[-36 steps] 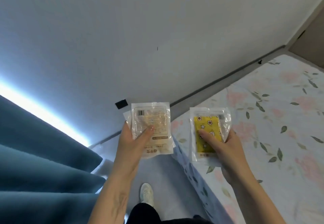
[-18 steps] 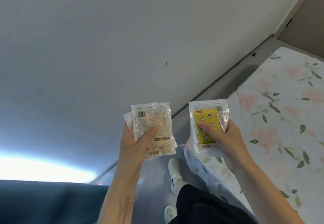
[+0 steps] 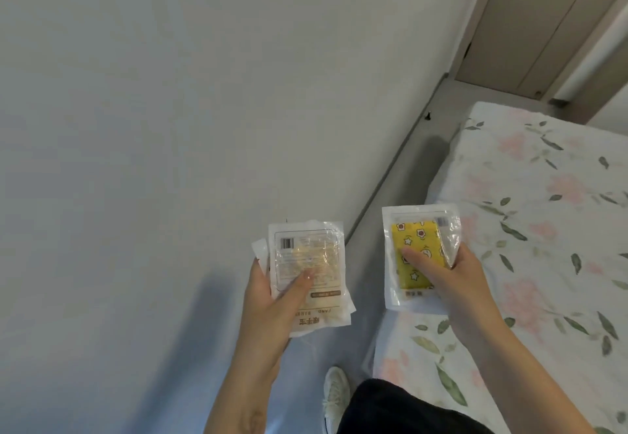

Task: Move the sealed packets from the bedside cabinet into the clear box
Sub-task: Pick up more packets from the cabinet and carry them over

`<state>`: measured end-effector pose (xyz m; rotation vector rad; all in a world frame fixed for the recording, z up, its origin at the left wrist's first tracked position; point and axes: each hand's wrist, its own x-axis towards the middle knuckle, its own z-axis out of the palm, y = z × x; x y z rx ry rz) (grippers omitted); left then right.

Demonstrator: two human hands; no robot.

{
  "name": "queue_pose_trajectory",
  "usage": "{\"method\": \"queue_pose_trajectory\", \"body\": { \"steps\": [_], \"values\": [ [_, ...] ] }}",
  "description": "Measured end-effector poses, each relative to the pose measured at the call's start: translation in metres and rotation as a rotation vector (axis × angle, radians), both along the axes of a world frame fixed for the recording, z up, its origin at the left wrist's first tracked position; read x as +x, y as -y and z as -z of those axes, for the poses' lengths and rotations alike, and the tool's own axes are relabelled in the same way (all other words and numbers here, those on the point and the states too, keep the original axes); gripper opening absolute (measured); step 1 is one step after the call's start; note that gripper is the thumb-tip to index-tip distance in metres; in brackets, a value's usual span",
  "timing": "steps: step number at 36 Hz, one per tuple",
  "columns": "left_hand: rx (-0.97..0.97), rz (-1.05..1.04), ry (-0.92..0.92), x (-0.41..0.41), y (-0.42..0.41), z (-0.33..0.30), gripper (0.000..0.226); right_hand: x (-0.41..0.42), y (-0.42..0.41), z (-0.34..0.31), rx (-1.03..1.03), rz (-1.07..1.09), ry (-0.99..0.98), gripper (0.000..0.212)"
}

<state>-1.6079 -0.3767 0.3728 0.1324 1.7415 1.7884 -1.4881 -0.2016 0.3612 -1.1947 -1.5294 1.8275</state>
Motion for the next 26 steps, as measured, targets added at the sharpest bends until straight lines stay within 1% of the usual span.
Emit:
{"method": "queue_pose_trajectory", "body": {
  "steps": [8, 12, 19, 22, 26],
  "values": [
    [0.035, 0.094, 0.048, -0.067, -0.047, 0.001, 0.029, -0.056, -0.031, -0.005, 0.022, 0.110, 0.022, 0.024],
    [-0.008, 0.175, 0.019, -0.090, -0.069, 0.004, 0.030, -0.077, -0.036, -0.005, 0.033, 0.128, 0.009, 0.023],
    [-0.030, 0.296, -0.013, -0.115, -0.109, 0.002, 0.032, -0.093, -0.051, -0.011, 0.022, 0.258, -0.053, 0.026],
    [-0.035, 0.340, -0.026, -0.123, -0.127, 0.004, 0.032, -0.097, -0.066, -0.010, 0.012, 0.299, -0.065, 0.028],
    [-0.060, 0.365, -0.032, -0.135, -0.157, 0.007, 0.031, -0.103, -0.094, -0.006, -0.026, 0.347, -0.084, 0.026]
  ]
}}
